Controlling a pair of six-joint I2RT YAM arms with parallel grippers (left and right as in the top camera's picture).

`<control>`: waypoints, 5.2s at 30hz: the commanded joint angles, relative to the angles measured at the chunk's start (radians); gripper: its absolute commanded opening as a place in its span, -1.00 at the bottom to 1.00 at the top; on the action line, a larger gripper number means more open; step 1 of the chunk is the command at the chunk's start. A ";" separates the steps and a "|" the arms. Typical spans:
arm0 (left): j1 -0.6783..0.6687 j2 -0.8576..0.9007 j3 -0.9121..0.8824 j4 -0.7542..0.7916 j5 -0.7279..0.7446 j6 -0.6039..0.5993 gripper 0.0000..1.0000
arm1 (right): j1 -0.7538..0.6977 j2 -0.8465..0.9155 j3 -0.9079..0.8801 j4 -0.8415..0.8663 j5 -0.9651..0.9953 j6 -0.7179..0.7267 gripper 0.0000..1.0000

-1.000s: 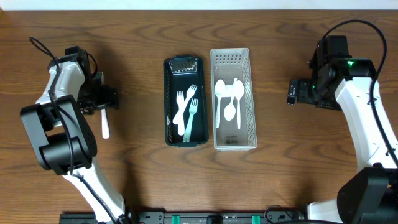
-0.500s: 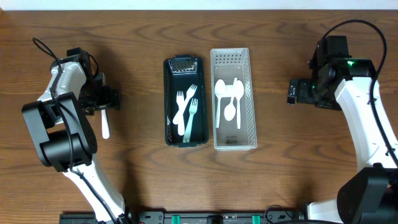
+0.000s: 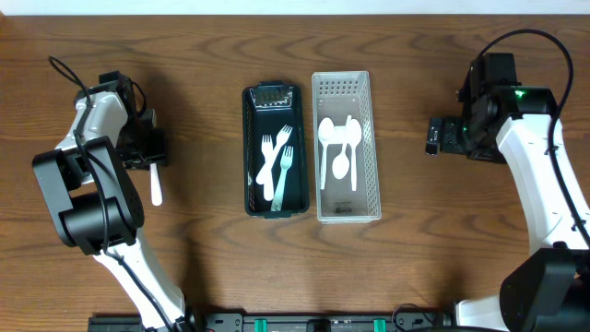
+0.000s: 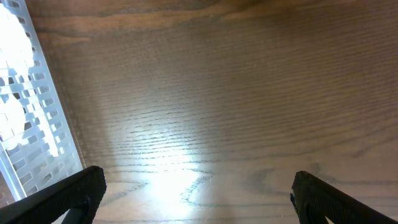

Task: Pack container
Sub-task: 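Move the left gripper to the white spoon and grasp it, then carry the spoon right and release it into the black basket, then push the white basket left against the black basket with the right gripper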

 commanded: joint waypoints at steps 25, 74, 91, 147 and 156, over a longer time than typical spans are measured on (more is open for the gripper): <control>0.002 -0.031 0.016 -0.026 0.006 0.006 -0.88 | 0.010 0.005 -0.002 -0.002 0.008 -0.032 0.98; -0.674 -0.214 0.032 0.028 0.007 -0.230 -0.05 | 0.010 0.005 -0.002 -0.002 0.008 -0.037 0.98; -0.508 -0.549 0.058 -0.076 -0.197 -0.211 0.24 | 0.055 0.006 -0.002 0.063 -0.030 -0.037 -0.74; -0.227 -0.567 0.056 -0.098 -0.196 -0.211 0.62 | 0.208 0.272 -0.002 0.301 -0.331 -0.244 -0.42; -0.227 -0.567 0.056 -0.097 -0.196 -0.196 0.96 | 0.124 0.181 0.051 0.351 0.028 -0.155 -0.22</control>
